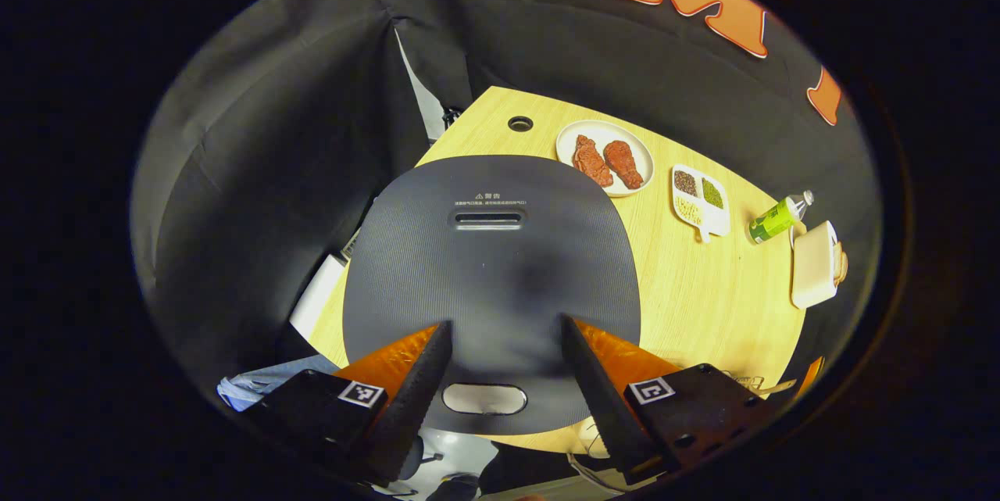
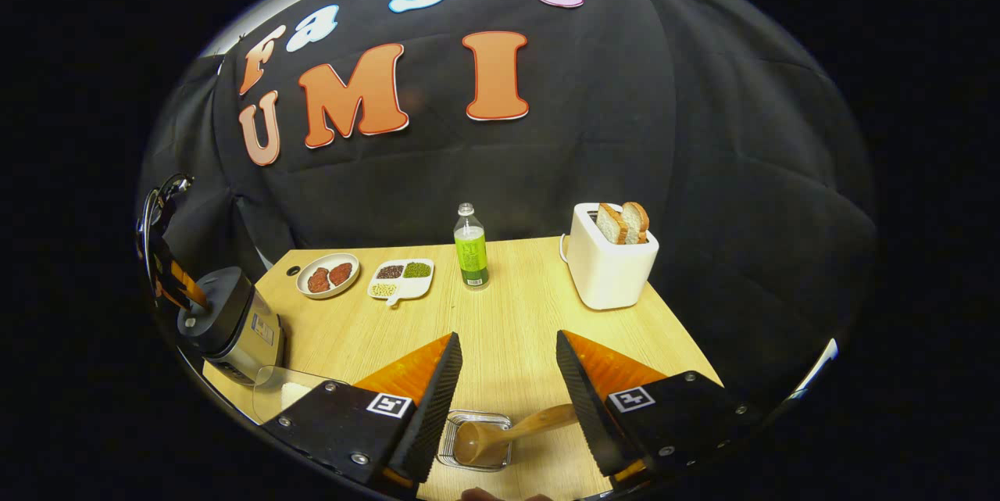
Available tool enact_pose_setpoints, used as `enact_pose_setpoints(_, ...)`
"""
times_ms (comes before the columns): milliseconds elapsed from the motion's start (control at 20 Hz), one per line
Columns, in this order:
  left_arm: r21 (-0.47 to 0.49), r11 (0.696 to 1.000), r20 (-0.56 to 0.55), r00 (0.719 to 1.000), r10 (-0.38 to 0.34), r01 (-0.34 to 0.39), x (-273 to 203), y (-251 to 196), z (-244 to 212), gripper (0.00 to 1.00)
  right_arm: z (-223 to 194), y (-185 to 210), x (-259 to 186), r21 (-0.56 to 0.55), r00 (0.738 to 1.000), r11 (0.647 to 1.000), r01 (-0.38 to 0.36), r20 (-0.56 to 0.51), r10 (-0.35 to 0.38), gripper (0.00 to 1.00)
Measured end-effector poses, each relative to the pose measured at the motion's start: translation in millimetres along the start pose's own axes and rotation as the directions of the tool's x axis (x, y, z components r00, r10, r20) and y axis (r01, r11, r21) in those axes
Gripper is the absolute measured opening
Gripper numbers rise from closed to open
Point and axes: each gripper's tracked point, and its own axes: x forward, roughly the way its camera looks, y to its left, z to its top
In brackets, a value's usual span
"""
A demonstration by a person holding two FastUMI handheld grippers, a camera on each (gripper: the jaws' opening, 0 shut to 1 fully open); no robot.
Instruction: Close the left gripper, press the button to open the rice cooker; take a wooden spoon from the chopstick holder with the right hand, scoop a spoonful of rice and pour it into the rice cooker, then put the wooden spoon back into the chopstick holder.
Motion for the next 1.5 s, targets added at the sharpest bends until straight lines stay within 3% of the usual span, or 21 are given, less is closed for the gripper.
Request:
enact_pose_setpoints(100, 0.005, 1.0, -0.018, 1.0, -0.003, 0.003, -0.6, -1.8, -0.1, 0.98, 0.0, -0.1, -0.2, -0.004, 1.0, 1.0, 0.004, 0.0, -0.004, 0.77)
enact_pose_setpoints(400, -0.007, 1.0, -0.087, 0.996, -0.007, 0.006, 6.7, -1.6, 1.8, 0.94, 2.1, 9.6, 4.6, -0.019, 1.0, 1.0, -0.01, -0.005, 0.01, 0.77)
enact_pose_setpoints(450, -0.014, 1.0, -0.112, 0.994, -0.006, 0.004, 7.9, -1.6, -2.8, 0.98, 1.5, 11.5, 5.8, -0.021, 1.0, 1.0, -0.012, -0.006, 0.012, 0.77)
enact_pose_setpoints(500, -0.013, 1.0, -0.105, 0.994, -0.004, 0.003, 4.0, -1.8, 1.9, 0.94, 1.2, 14.5, 6.7, -0.023, 1.0, 1.0, -0.018, -0.008, 0.018, 0.77)
enact_pose_setpoints(550, -0.007, 1.0, -0.115, 0.993, -0.001, 0.0, 8.5, -2.0, 0.0, 0.99, 0.3, 15.7, 6.7, -0.026, 1.0, 0.999, -0.019, -0.011, 0.019, 0.77)
enact_pose_setpoints(700, -0.006, 1.0, -0.115, 0.993, -0.005, 0.004, 7.6, -3.9, -1.6, 0.95, -0.4, 19.5, 8.0, -0.037, 1.0, 0.999, -0.024, -0.013, 0.023, 0.77)
enact_pose_setpoints(950, 0.001, 1.0, -0.063, 0.998, -0.004, 0.005, 7.0, -3.9, 1.1, 0.95, 9.5, 25.2, 5.7, -0.047, 0.999, 0.998, -0.039, 0.006, 0.039, 0.77)
enact_pose_setpoints(1000, 0.0, 1.0, -0.043, 0.999, -0.004, 0.004, 5.1, -2.1, 1.0, 0.99, 14.6, 27.4, 4.3, -0.047, 0.999, 0.998, -0.041, 0.016, 0.042, 0.77)
enact_pose_setpoints(1150, -0.004, 1.0, 0.063, 0.998, 0.0, 0.0, -0.3, -4.2, 2.6, 0.97, 29.7, 35.8, 1.8, -0.055, 0.997, 0.997, -0.061, 0.051, 0.064, 0.77)
enact_pose_setpoints(1250, -0.021, 1.0, 0.177, 0.984, 0.0, 0.004, -3.1, -5.6, 8.5, 0.97, 46.4, 41.8, -1.0, -0.068, 0.992, 0.995, -0.072, 0.094, 0.078, 0.77)
enact_pose_setpoints(1350, -0.032, 0.998, 0.294, 0.955, -0.041, 0.053, -12.0, -22.4, 19.3, 0.94, 65.3, 46.1, -1.7, -0.081, 0.985, 0.994, -0.078, 0.147, 0.089, 0.77)
enact_pose_setpoints(1450, 0.014, 0.999, 0.442, 0.896, -0.054, 0.053, -36.1, -32.1, 37.8, 0.95, 83.9, 52.0, -8.3, -0.084, 0.975, 0.993, -0.085, 0.201, 0.1, 0.77)
enact_pose_setpoints(1500, 0.047, 0.998, 0.524, 0.85, -0.056, 0.036, -57.7, -35.4, 49.4, 0.97, 94.8, 57.0, -12.3, -0.086, 0.967, 0.992, -0.092, 0.229, 0.11, 0.76)
